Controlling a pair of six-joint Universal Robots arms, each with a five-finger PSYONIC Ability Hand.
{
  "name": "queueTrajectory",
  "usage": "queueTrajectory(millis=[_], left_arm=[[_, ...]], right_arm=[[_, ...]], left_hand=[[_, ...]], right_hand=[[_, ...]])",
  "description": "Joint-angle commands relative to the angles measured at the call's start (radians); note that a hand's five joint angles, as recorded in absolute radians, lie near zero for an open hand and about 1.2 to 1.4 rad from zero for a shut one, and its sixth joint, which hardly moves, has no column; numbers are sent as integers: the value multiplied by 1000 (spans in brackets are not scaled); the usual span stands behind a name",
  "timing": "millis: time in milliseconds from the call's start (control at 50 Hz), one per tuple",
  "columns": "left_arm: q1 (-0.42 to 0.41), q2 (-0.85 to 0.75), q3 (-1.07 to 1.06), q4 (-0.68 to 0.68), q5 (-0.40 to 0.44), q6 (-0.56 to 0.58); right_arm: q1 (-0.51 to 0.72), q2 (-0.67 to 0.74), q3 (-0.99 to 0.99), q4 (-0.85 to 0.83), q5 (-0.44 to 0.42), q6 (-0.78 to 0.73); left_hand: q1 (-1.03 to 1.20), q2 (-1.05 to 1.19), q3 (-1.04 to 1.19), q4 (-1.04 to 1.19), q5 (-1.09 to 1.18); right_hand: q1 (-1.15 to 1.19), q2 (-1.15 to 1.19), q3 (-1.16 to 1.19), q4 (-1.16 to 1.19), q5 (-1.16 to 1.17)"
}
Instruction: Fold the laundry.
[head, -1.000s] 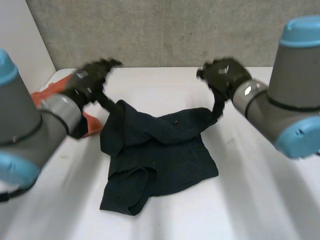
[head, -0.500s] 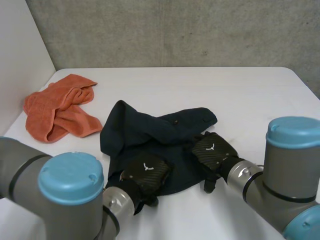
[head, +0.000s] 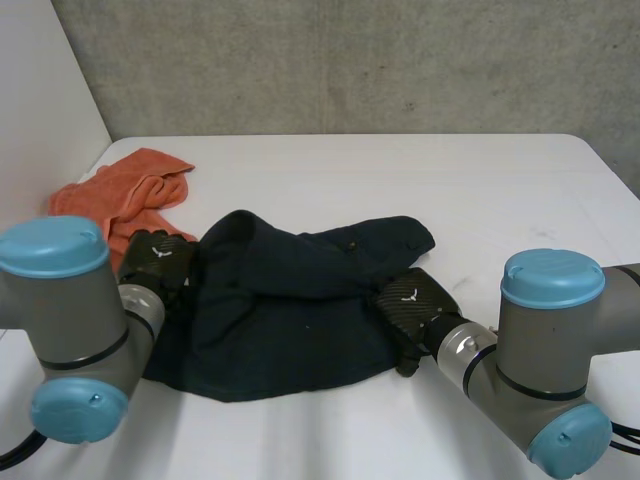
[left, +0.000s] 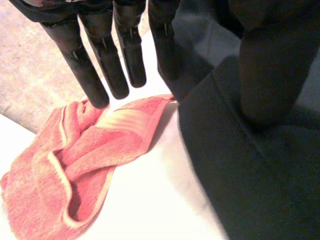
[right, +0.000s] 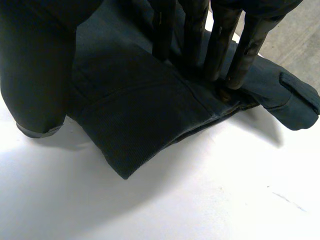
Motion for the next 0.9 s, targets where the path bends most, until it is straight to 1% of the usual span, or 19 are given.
queueTrajectory(millis=[20,100,120,140,180,200,260,300,400,520,560,660,800,900], left_arm=[[4,103,-82,3,67,-11],[-1,195,-140,0,127,-22],[-1,214,-152,-3,139,-27],[-1,247,-174,-8,156,-36],[-1,287,-200,-11,179,-45],[-1,327,-229,-15,206,-53],[4,373,-280,-37,240,-51],[10,398,-327,-76,271,-48],[30,402,-386,-94,289,-44],[111,389,-435,-95,314,18],[123,384,-438,-94,326,27],[129,298,-423,-81,355,35],[129,205,-371,-41,354,36],[128,119,-321,15,346,38]], right_arm=[[1,-1,0,-8,8,0],[1,4,-2,-31,8,0],[1,7,-3,-41,11,0],[1,9,-6,-48,14,1],[-1,9,-8,-50,17,3],[-1,7,-10,-50,21,6],[-7,-1,-11,-50,35,7],[-9,-8,-14,-47,43,12],[-9,-40,-20,-31,47,15],[-7,-70,-22,-7,49,17],[-5,-71,-20,1,50,18],[-4,-71,-22,15,50,30],[-7,-73,-20,28,50,67],[-12,-74,-22,44,49,87]], left_hand=[[-48,-57,-58,-57,-50],[-75,-83,-85,-84,-77],[-72,-80,-82,-81,-74],[-63,-72,-73,-72,-66],[-49,-57,-58,-58,-51],[-46,-54,-55,-55,-48],[-46,-54,-55,-55,-48],[-2,-10,-11,-11,-4],[77,69,68,68,75],[160,151,150,151,157],[160,152,150,151,158],[137,128,127,127,134],[119,110,109,110,117],[133,125,124,124,131]], right_hand=[[202,148,157,150,158],[325,271,280,274,282],[401,347,356,349,358],[576,522,531,525,533],[780,725,734,728,736],[938,883,893,886,894],[1055,1001,1010,1004,1012],[1056,1001,1011,1004,1012],[1056,1001,1011,1004,1012],[1056,1001,1011,1004,1012],[1056,1001,1011,1004,1012],[1056,1001,1011,1004,1012],[1056,1001,1011,1004,1012],[1056,1001,1011,1004,1012]])
